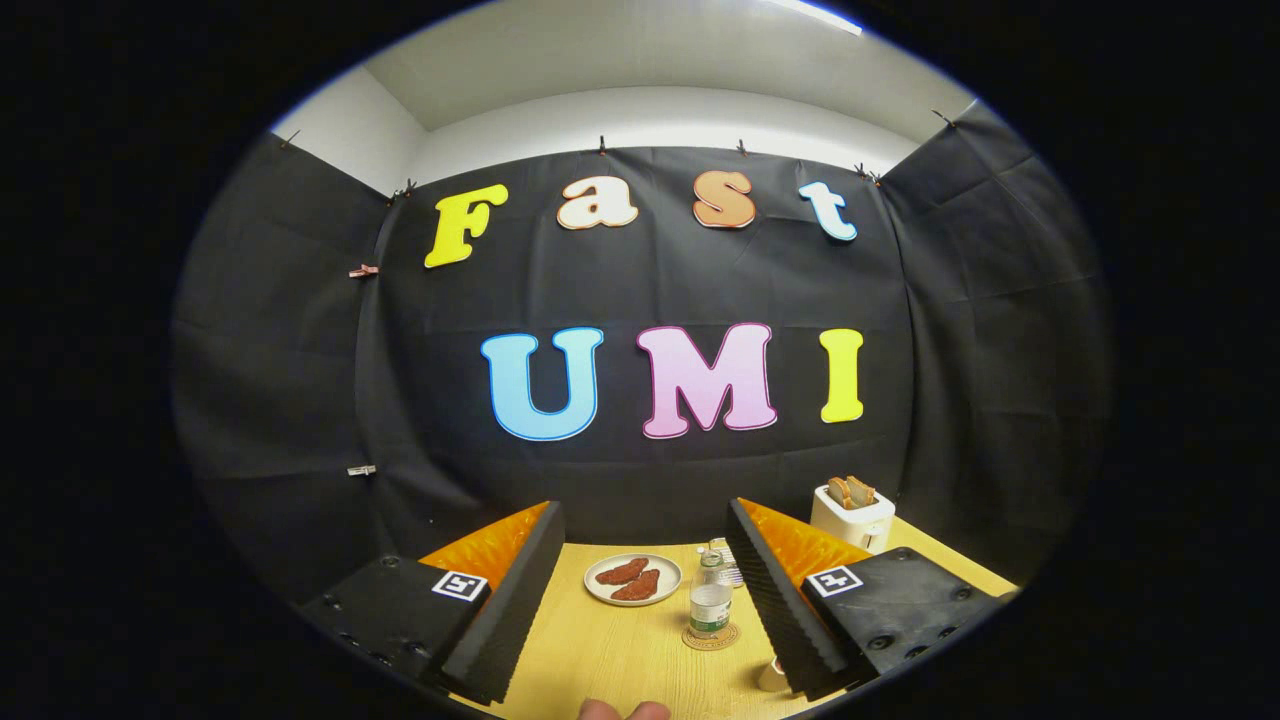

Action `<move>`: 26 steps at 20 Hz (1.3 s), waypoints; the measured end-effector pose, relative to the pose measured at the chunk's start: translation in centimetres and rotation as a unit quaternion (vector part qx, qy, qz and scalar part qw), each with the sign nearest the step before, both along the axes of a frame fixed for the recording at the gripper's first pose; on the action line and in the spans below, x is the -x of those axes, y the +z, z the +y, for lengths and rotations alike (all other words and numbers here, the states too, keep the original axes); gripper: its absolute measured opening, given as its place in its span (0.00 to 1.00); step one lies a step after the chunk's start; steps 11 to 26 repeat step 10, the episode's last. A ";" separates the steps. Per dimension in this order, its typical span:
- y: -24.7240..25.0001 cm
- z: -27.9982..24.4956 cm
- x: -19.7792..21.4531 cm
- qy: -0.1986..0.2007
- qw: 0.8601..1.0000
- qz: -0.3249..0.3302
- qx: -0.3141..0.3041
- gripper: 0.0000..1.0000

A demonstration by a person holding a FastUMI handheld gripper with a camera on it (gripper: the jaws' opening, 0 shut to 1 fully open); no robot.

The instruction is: Take the bottle from table, then pour the juice into the cup, finally place the bottle on the coaster

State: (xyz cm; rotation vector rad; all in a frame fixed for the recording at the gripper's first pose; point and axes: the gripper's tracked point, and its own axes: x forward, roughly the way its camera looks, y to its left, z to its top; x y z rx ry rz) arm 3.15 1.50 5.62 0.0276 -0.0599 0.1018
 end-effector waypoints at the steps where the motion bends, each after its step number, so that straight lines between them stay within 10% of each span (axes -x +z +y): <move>1: -0.1 0.0 0.0 0.000 1.000 0.000 -0.001 0.99; 26: -0.5 -0.8 0.1 -0.006 1.000 0.005 -0.012 0.99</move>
